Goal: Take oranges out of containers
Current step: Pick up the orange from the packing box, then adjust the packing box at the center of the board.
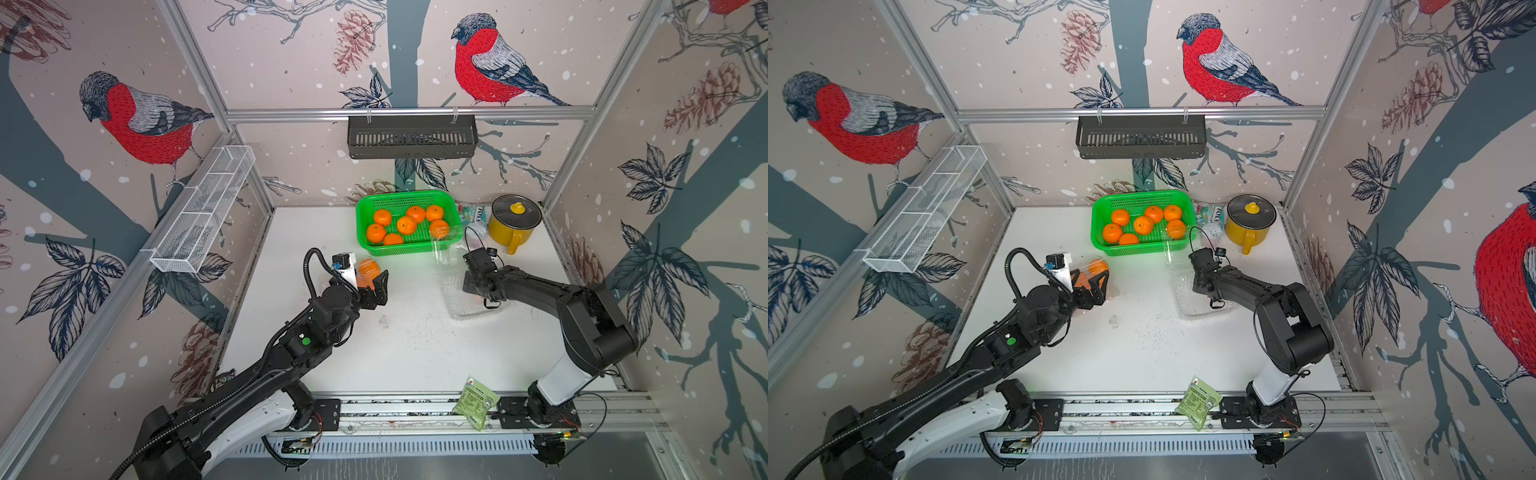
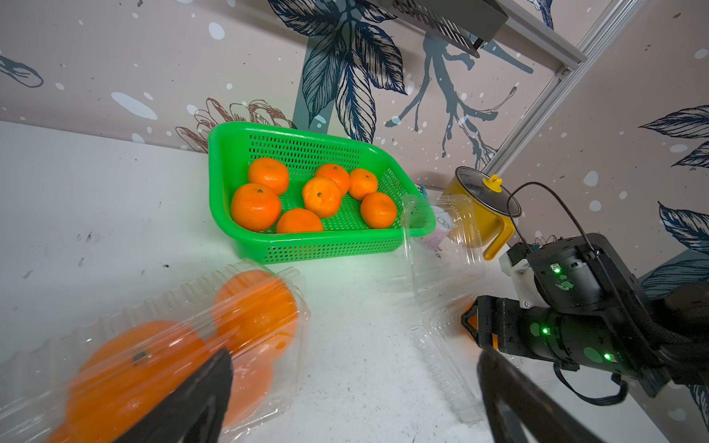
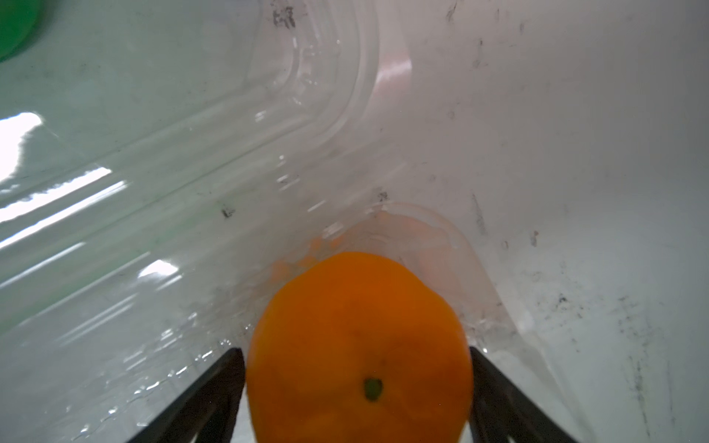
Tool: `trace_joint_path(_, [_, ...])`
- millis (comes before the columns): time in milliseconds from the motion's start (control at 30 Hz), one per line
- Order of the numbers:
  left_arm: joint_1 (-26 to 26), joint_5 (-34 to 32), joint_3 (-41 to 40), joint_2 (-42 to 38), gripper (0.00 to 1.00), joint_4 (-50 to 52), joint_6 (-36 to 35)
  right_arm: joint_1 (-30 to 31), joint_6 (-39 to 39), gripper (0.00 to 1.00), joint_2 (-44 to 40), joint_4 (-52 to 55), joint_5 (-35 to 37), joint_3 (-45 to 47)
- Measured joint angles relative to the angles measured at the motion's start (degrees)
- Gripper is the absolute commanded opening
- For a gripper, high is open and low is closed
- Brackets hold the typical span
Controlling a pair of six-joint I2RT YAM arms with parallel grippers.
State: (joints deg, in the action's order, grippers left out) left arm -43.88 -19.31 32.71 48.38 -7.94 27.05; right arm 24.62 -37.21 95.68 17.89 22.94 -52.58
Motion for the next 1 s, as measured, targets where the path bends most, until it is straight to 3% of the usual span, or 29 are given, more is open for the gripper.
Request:
trace_joint_path(167, [0.0, 0.0, 0.0, -0.1, 0.97, 0.0, 0.1, -0.3, 1.5, 0.72, 0.3, -1.5, 0.0, -0.4])
trace_joint_path(333, [0.0, 0.0, 0.0, -0.2, 0.98, 0.0, 0.1, -0.2, 4.6, 0.48, -0.6, -1.7, -0.1, -1.1])
trace_joint_path(467, [0.0, 0.0, 0.0, -0.1, 0.98, 0.0, 0.1, 2.1, 8.1, 0.48, -3.4, -0.2, 0.1, -3.1])
trace_joint_path(733, [0.0, -0.2, 0.0, 0.2, 0.98, -0.4, 0.0, 12.3, 16.6, 0.48, -13.3, 3.0, 1.2, -10.3])
trace_joint_path(1000, [0.0, -1.7, 0.0, -3.2, 0.97, 0.2, -0.2, 14.4, 21.9, 0.54, -14.8, -4.7, -7.4, -21.0])
